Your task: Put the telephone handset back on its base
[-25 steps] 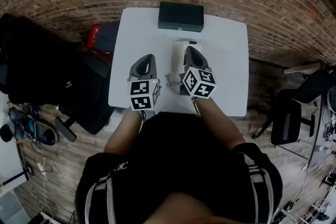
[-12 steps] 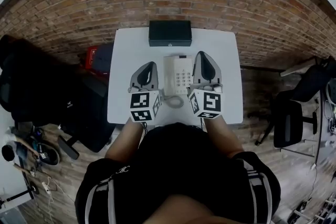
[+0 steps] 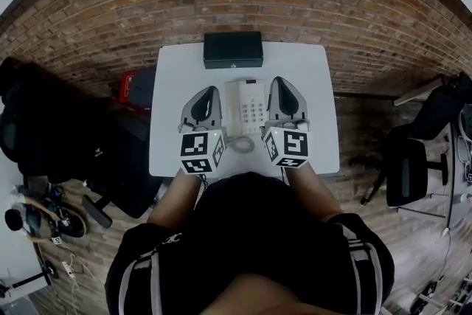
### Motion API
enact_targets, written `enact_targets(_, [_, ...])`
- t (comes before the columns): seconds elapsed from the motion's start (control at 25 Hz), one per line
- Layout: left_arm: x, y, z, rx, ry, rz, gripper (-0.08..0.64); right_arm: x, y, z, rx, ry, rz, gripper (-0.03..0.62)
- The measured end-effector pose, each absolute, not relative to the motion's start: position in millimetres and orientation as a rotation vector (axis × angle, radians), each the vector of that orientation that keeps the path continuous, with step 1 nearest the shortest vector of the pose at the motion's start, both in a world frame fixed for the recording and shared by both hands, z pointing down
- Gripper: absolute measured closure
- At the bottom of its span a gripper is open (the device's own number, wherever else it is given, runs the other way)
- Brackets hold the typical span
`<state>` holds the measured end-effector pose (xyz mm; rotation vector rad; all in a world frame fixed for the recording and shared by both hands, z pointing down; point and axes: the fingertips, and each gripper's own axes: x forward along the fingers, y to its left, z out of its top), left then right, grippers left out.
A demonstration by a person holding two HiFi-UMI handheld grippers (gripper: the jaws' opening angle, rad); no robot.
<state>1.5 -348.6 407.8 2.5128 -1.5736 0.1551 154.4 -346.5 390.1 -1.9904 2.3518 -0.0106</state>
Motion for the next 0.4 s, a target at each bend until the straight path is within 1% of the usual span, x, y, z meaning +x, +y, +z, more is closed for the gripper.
enact_targets(0.4, [0.0,-345.3,406.6,2.497,-1.601,0.161,0.56,151.2,-339.6,387.7,-1.931,2.351,-0.068,0.595])
